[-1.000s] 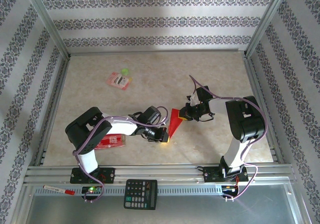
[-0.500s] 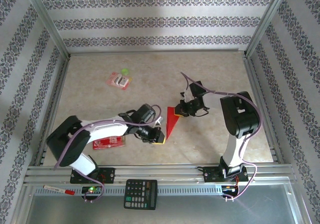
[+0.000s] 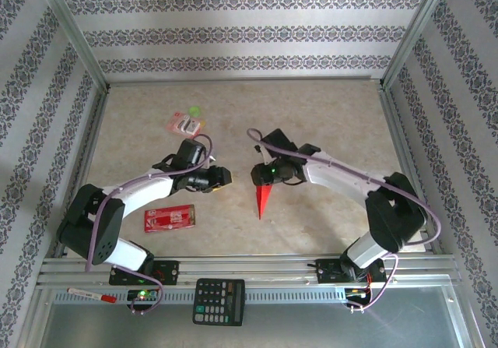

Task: Fold a paper plane with a square sheet of paper (pick it up from the middle)

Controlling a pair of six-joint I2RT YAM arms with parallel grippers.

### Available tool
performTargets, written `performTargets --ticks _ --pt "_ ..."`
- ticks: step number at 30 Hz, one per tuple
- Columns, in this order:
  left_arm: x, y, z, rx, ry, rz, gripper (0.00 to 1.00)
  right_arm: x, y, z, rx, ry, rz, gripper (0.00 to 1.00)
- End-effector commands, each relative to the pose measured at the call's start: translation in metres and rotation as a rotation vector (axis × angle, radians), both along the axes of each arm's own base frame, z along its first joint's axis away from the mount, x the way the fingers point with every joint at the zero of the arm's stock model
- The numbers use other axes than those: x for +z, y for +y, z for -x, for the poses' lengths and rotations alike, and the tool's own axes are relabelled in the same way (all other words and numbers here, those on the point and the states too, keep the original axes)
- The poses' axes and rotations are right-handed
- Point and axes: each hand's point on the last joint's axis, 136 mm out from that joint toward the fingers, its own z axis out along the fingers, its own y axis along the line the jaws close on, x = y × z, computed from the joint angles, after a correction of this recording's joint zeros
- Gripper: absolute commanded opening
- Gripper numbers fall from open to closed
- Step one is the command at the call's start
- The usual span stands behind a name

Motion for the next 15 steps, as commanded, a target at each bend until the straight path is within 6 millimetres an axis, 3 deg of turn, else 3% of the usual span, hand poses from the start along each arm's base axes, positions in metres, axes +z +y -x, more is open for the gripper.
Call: performTargets --ticks 1,4,15 --pt "0.005 0.006 -0.018 0.034 -0.065 0.023 0.41 -0.021 -0.033 0.01 -0.155 -0.033 0.215 0.48" --pt "0.005 0.005 -0.02 0.025 -0.074 0.03 0.46 -0.029 -0.032 0.011 -0.199 -0.05 0.264 0.6" --pt "-0.005 0.0 -0.013 0.005 -0.032 0.063 0.5 -0.065 -0.026 -0.005 -0.263 -0.028 0.335 0.6"
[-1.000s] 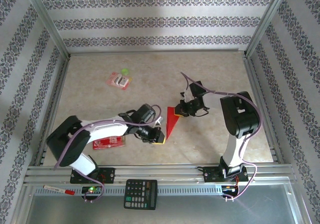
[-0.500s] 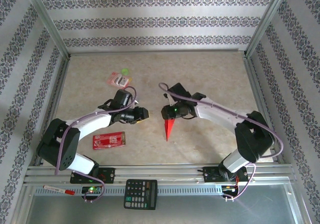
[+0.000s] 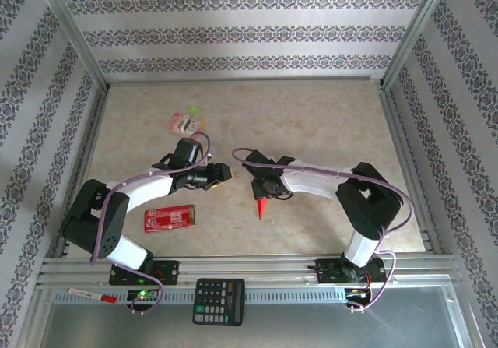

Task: Fold a paper plane with a square sheet of paper (pick it up from the middle)

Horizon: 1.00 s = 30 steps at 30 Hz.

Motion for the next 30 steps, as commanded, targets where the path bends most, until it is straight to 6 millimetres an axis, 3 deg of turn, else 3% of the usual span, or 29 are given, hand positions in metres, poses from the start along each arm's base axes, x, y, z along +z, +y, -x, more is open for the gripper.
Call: performTargets --ticks 1,11,18,24,30 --pt "0.001 -0.002 -0.002 -0.005 -0.012 0.026 0.5 0.004 -0.001 -0.014 -0.055 -0.047 0.02 0.58" --pt "-0.006 -0.002 0.001 -0.003 0.004 0.031 0.51 0.003 -0.014 -0.014 -0.123 -0.067 -0.043 0.3" --pt "0.003 -0.015 0.004 -0.002 -0.007 0.177 0.58 0.017 -0.012 -0.023 -0.122 -0.076 -0.309 0.07" --pt "0.012 -0.031 0.009 -0.006 -0.028 0.272 0.6 0.047 0.006 -0.024 -0.127 -0.061 -0.702 0.0" --pt "0.006 -0.041 0.008 -0.012 -0.008 0.267 0.6 0.057 0.017 -0.028 -0.157 -0.04 -0.879 0.0"
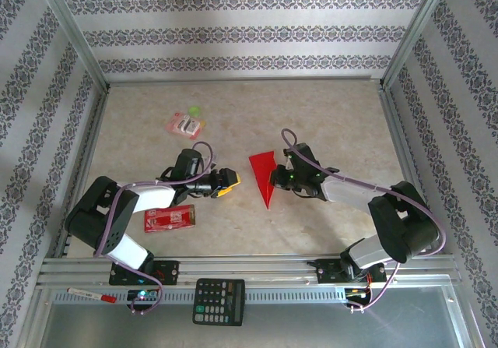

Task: Fold a paper plane with a square sheet of paper (pick it up from the middle)

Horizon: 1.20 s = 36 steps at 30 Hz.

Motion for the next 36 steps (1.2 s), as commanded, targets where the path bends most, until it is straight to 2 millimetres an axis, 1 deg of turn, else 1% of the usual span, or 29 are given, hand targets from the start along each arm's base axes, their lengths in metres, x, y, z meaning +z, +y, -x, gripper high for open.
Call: performTargets --ticks 1,3,6,13,15,17,20,23,32,34,36 --pt "0.011 -0.014 -0.009 -0.009 -0.024 0.058 0.6 0.02 0.022 -0.003 0.022 -0.018 -0.188 0.0" --pt "0.009 -0.019 -0.009 -0.01 -0.009 0.067 0.59 0.019 0.023 -0.004 0.013 -0.009 -0.222 0.0" --pt "0.002 -0.021 -0.009 0.005 0.014 0.059 0.57 0.018 0.023 -0.005 -0.009 -0.002 -0.258 0.0" --pt "0.009 -0.034 -0.017 -0.005 0.018 0.13 0.54 0.016 0.025 -0.004 -0.009 0.007 -0.277 0.0" --pt "0.006 -0.035 -0.019 -0.001 0.034 0.132 0.53 0.016 0.025 -0.004 -0.009 0.009 -0.278 0.0" --pt "0.006 -0.037 -0.023 0.004 0.029 0.15 0.5 0.016 0.025 -0.004 -0.01 0.009 -0.279 0.0" --pt "0.005 -0.039 -0.027 0.005 0.041 0.167 0.47 0.014 0.024 -0.004 -0.01 0.011 -0.276 0.0" --pt "0.004 -0.038 -0.034 0.019 0.04 0.185 0.44 0.013 0.024 -0.002 -0.006 0.012 -0.275 0.0" --pt "0.006 -0.033 -0.044 0.036 0.043 0.203 0.44 0.009 0.023 -0.003 -0.004 0.02 -0.269 0.0" --pt "0.005 -0.034 -0.046 0.029 0.044 0.198 0.41 0.009 0.024 -0.003 0.0 0.021 -0.271 0.0" --pt "0.007 -0.036 -0.048 0.023 0.042 0.202 0.36 0.009 0.024 -0.003 0.0 0.021 -0.272 0.0"
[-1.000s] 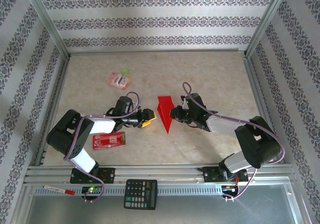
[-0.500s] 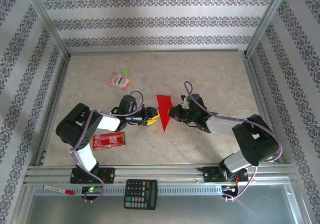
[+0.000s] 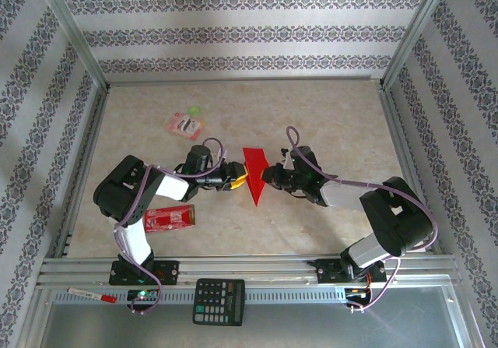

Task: Fold a paper plane with a square sheet of paper (pick it up from the middle)

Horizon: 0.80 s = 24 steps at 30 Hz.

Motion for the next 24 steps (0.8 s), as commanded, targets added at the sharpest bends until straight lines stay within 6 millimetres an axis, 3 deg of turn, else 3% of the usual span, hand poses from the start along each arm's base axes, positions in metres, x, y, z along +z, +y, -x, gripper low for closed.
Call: performTargets --ticks 1,7,12,19,24 --pt "0.014 -0.005 -0.012 -0.016 -0.047 0.04 0.32 -0.005 -0.002 0.0 0.007 0.003 -0.005 0.0" --pt "0.014 -0.008 -0.016 -0.027 -0.051 0.033 0.12 -0.008 -0.002 -0.002 0.003 0.003 -0.003 0.0" --pt "0.009 -0.001 -0.017 -0.019 -0.054 -0.005 0.03 -0.013 -0.011 -0.004 -0.022 -0.004 0.023 0.0" --pt "0.009 0.014 -0.019 -0.015 -0.081 -0.1 0.01 -0.018 -0.016 -0.009 -0.058 -0.001 0.044 0.03" --pt "0.005 0.012 -0.022 -0.018 -0.072 -0.104 0.01 -0.02 -0.014 -0.016 -0.068 -0.005 0.043 0.04"
